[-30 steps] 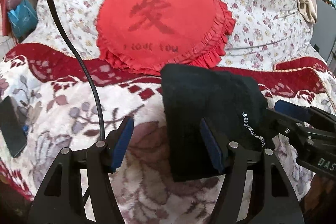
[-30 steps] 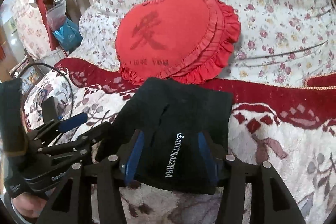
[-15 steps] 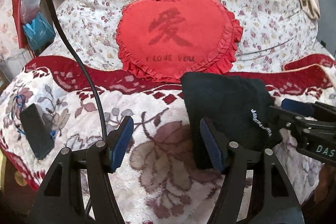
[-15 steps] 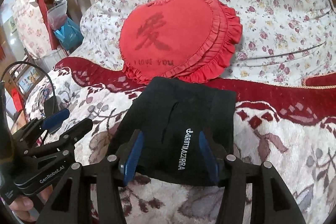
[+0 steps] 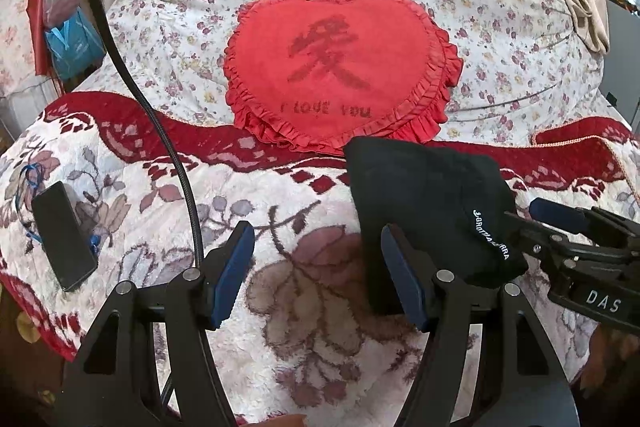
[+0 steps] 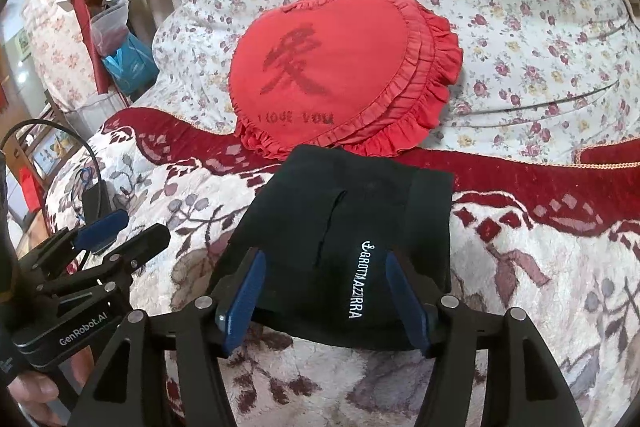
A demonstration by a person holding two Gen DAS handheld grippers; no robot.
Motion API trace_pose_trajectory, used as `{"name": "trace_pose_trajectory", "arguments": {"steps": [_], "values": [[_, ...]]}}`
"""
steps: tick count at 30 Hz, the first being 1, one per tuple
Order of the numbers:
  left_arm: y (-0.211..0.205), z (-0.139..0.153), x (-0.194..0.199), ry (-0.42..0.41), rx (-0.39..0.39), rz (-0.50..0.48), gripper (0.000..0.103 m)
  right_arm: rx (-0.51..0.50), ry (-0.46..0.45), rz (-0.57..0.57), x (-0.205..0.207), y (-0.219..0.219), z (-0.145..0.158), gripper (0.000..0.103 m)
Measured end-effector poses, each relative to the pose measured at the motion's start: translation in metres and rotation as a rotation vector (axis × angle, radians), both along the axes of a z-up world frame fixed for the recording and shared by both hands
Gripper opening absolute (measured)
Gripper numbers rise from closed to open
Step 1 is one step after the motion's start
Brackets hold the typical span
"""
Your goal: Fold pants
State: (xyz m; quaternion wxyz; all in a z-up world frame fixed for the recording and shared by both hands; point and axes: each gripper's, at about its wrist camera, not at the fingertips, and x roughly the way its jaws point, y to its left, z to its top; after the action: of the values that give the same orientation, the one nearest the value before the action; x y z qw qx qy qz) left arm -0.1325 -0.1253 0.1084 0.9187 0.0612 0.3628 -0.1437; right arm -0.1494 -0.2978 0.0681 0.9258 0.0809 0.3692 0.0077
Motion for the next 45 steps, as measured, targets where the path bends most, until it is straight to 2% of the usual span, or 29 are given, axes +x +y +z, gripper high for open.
{"name": "trace_pose_trajectory", "arguments": {"steps": [45], "values": [[-0.005, -0.006, 0.003, 0.011, 0.000, -0.019, 0.066, 0.022, 0.041, -0.003, 0.010, 0.005, -0.015, 0.064]]}}
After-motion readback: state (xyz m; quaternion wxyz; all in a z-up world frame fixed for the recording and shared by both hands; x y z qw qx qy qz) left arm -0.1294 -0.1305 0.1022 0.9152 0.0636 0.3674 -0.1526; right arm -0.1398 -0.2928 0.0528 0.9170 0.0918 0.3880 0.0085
